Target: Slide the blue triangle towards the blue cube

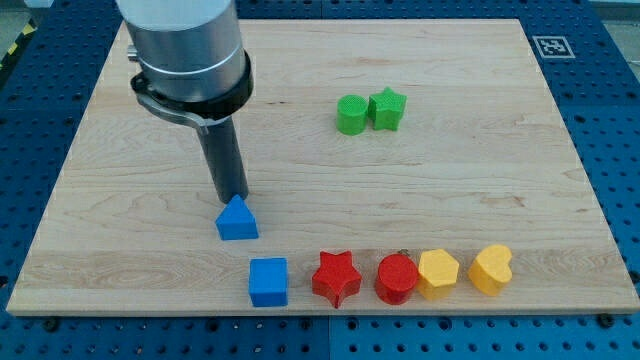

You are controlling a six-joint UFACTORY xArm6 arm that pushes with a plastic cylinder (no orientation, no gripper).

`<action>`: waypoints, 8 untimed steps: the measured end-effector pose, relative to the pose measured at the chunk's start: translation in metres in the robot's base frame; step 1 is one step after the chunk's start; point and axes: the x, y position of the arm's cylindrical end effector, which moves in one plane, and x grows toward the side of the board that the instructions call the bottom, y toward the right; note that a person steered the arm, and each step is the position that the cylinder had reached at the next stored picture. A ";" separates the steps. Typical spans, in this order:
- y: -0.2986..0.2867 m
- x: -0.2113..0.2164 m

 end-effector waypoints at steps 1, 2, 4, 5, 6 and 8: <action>0.000 0.023; 0.001 0.025; 0.045 0.033; 0.025 0.048; 0.002 0.035; -0.033 0.012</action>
